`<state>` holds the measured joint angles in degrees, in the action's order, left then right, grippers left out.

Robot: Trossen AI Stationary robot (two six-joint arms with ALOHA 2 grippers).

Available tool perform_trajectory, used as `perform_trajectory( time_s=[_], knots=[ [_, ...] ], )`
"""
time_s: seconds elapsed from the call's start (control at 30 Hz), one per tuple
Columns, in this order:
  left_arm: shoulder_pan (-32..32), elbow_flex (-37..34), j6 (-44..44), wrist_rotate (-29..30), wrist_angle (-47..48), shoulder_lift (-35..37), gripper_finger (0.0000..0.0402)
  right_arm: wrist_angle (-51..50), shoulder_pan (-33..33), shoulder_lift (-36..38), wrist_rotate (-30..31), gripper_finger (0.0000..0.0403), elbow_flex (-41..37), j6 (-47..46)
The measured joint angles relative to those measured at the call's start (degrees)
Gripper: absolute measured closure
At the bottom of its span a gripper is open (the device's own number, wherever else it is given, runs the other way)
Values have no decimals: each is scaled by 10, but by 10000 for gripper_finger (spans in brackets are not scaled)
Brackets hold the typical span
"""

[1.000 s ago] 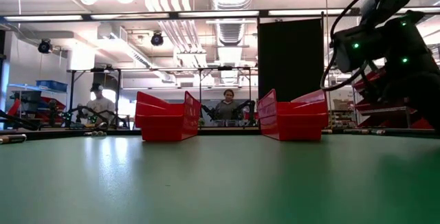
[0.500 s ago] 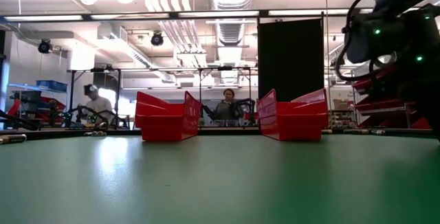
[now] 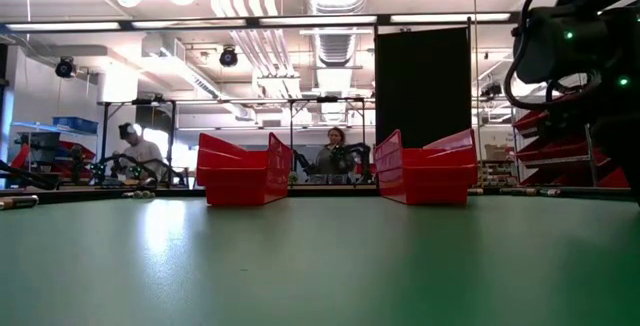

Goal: Sort batteries
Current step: Put the brown battery into the left red bin

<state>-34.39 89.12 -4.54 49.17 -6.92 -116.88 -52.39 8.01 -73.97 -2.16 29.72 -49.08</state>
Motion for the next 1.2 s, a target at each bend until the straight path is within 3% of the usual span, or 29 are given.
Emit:
perform_trajectory(
  time_s=[0.63, 1.2],
  knots=[
    [1, 0, -4, 0, 7, 0, 244, 9, 0, 0, 37, 365, -6, -100],
    [1, 0, -5, -2, 6, 0, 244, 13, 2, 0, 68, 365, -5, -95]
  ],
)
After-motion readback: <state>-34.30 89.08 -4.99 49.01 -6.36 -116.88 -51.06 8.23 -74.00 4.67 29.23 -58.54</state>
